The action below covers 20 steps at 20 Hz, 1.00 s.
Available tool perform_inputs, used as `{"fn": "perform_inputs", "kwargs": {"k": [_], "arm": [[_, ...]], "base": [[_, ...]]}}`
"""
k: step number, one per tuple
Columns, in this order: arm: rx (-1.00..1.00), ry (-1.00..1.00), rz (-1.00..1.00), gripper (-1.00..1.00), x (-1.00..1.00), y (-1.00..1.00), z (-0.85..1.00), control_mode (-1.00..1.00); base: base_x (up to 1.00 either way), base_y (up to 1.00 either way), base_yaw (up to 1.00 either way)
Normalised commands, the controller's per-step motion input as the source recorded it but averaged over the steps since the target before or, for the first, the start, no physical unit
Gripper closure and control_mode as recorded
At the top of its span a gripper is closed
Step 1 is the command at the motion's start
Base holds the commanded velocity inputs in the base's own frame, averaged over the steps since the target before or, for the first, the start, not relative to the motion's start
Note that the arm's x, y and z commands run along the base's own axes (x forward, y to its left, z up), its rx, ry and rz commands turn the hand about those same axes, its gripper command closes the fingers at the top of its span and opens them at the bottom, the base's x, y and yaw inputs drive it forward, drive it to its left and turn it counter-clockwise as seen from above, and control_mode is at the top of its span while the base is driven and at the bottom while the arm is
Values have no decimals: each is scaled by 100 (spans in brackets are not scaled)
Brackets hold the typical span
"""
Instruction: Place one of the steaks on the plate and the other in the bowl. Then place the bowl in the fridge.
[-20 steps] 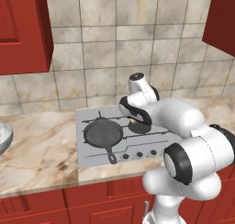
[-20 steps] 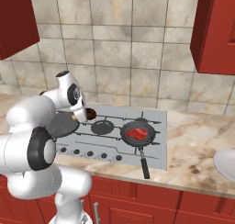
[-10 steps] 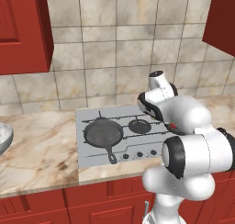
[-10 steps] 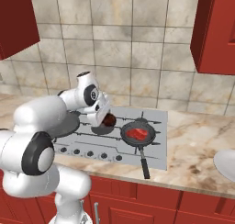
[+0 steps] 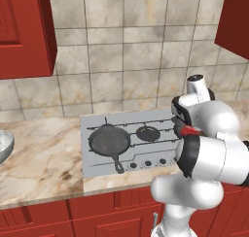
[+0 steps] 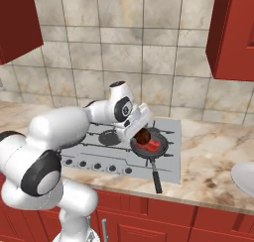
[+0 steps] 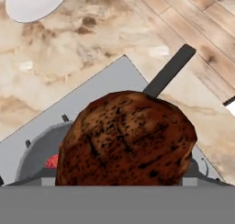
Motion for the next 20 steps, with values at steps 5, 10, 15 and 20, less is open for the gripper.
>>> {"fn": "perform_inputs", "kwargs": {"k": [5, 10, 15, 20], "arm": [[3, -21, -32, 100, -35, -100, 0, -100], [6, -13, -37, 100, -23, -100, 0, -100], [10, -12, -35, 100, -28, -100, 0, -100], [9, -17, -24, 100, -16, -80, 0, -100]], "base": [[0, 0, 0], [0, 0, 0], [0, 0, 0], [0, 0, 0]]}}
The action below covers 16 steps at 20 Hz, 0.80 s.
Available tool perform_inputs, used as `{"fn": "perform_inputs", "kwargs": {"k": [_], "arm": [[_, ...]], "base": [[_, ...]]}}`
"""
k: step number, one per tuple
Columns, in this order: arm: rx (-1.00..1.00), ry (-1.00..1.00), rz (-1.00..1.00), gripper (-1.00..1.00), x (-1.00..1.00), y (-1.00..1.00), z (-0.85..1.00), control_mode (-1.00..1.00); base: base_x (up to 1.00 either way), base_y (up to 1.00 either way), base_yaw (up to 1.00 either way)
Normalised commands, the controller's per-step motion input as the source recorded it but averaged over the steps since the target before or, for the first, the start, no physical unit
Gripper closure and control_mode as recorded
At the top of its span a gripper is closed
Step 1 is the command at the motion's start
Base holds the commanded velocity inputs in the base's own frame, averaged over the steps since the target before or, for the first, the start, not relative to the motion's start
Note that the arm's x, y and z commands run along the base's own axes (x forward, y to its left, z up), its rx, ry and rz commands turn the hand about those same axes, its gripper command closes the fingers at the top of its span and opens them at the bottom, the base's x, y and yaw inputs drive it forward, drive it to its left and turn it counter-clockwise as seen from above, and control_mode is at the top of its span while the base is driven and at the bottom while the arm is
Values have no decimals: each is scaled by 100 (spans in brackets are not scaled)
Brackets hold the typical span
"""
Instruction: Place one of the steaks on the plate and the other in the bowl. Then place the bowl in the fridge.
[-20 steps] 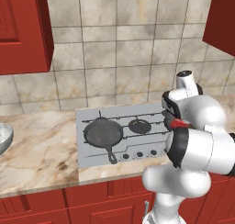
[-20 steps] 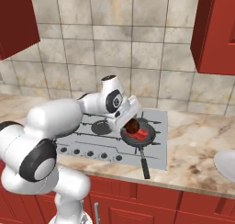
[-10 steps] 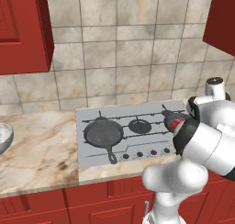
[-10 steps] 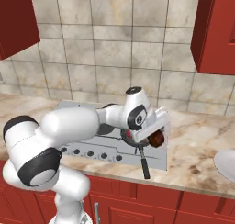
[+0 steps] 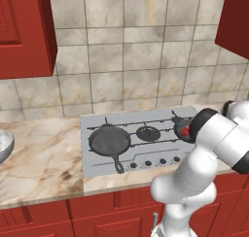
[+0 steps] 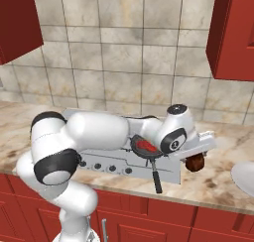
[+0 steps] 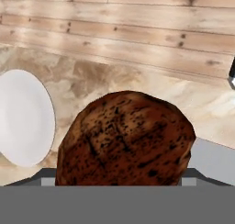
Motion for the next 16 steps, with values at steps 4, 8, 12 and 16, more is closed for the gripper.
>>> {"fn": "perform_inputs", "kwargs": {"k": [4, 8, 12, 16], "arm": [[8, -19, -16, 100, -2, -68, 0, -100], [9, -20, -13, 100, 0, -86, 0, -100], [7, -11, -6, 100, 0, -81, 0, -100], [2, -5, -4, 100, 0, -77, 0, -100]], "base": [[0, 0, 0], [0, 0, 0], [0, 0, 0], [0, 0, 0]]}}
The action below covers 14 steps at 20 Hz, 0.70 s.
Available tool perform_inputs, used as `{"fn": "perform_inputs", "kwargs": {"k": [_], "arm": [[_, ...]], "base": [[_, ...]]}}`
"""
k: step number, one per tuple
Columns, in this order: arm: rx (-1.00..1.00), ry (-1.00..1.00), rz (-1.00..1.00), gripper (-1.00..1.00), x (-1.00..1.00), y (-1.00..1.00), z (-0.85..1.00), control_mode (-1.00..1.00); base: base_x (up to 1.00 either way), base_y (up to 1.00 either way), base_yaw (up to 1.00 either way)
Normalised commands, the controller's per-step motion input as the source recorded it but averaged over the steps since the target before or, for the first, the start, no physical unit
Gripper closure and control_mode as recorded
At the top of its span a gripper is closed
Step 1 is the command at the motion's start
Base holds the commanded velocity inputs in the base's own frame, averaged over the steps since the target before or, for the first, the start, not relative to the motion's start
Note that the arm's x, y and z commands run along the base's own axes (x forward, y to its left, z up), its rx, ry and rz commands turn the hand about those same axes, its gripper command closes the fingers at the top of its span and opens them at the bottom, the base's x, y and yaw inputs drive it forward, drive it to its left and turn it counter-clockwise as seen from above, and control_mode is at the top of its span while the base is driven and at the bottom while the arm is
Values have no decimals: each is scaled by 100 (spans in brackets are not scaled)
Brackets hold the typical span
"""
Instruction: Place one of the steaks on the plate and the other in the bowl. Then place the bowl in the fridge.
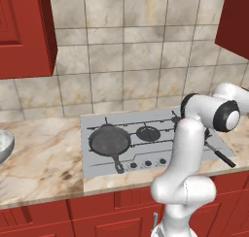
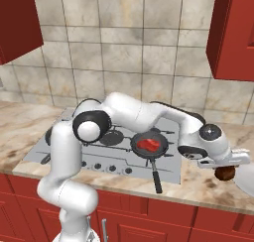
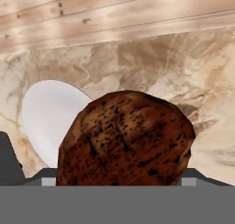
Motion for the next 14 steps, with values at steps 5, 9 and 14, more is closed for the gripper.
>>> {"fn": "perform_inputs", "kwargs": {"k": [5, 9, 14], "arm": [[2, -2, -1, 100, 0, -74, 0, -100], [0, -1, 0, 100, 6, -38, 0, -100], [0, -1, 0, 100, 28, 0, 0, -100]], "base": [[0, 0, 0], [0, 0, 0], [0, 0, 0]]}}
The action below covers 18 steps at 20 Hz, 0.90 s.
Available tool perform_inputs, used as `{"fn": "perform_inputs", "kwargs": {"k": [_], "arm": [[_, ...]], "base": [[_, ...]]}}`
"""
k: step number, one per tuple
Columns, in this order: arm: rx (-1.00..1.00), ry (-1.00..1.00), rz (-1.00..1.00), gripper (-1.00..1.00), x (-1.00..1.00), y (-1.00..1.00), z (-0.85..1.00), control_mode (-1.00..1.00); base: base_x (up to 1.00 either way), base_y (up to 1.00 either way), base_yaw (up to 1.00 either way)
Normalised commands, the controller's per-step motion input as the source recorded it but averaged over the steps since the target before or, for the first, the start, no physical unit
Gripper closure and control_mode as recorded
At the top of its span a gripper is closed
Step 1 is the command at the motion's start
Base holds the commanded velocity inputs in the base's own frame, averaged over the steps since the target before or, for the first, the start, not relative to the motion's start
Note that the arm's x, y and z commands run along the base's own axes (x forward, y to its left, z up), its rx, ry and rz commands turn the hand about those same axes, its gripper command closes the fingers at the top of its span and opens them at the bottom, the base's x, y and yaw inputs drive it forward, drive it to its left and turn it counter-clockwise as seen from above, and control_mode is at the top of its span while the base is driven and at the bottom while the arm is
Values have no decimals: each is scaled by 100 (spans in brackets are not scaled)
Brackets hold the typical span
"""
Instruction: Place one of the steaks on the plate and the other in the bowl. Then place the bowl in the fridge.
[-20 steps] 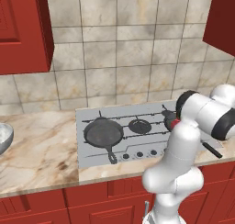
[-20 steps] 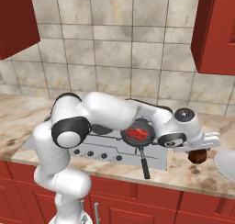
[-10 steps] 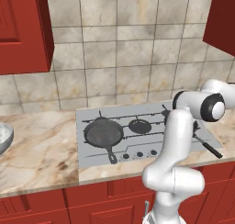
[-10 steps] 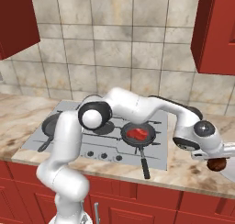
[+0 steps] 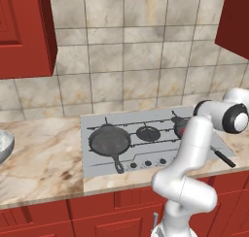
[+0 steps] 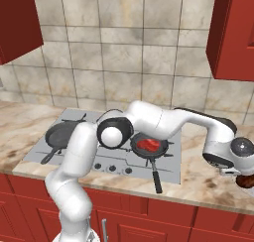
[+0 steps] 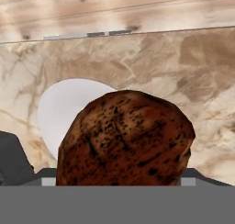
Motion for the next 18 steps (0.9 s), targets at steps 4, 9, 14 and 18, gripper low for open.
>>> {"fn": "perform_inputs", "kwargs": {"k": [4, 9, 14, 18], "arm": [[0, -6, 0, 100, 31, 0, 0, -100], [0, -1, 0, 100, 27, 0, -2, -100], [0, 0, 0, 100, 17, -3, -6, -100], [0, -1, 0, 100, 20, -11, -13, -100]], "base": [[0, 0, 0], [0, 0, 0], [0, 0, 0], [0, 0, 0]]}}
